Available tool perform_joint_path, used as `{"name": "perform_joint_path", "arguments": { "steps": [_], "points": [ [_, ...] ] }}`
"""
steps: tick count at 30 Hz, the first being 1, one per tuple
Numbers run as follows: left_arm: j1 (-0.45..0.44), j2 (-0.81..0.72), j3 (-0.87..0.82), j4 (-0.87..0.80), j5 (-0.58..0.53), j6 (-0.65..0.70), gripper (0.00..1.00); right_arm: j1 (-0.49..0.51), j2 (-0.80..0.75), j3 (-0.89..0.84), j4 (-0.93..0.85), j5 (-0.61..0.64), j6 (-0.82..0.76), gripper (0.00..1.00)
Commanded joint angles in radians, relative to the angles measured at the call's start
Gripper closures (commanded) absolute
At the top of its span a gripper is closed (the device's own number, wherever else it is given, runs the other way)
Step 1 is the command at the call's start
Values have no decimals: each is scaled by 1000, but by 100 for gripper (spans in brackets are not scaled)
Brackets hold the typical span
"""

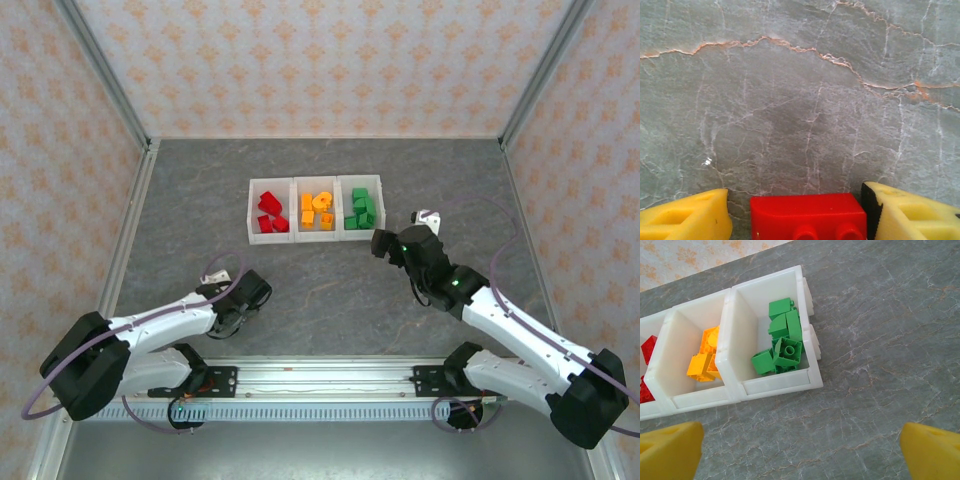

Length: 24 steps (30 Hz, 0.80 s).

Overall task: Sort the legos into containers by color
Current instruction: Pick up the lego from the bottom-left of the table.

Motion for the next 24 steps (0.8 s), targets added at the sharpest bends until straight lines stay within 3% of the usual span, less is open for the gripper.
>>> {"name": "perform_joint_path", "arguments": {
  "steps": [1, 11, 19, 24],
  "points": [
    [-4, 48, -80, 406, 224, -11, 66, -4, -11, 4, -9, 21, 10, 0],
    [-4, -44, -62, 338, 183, -11, 78, -4, -27, -5, -13, 24, 16, 0],
    [-3, -53, -60, 345, 181, -4, 81, -5, -33, -8, -13, 24, 18, 0],
    [-3, -41, -30, 350, 180, 13, 100, -4, -36, -11, -16, 25, 19, 0]
  ]
}}
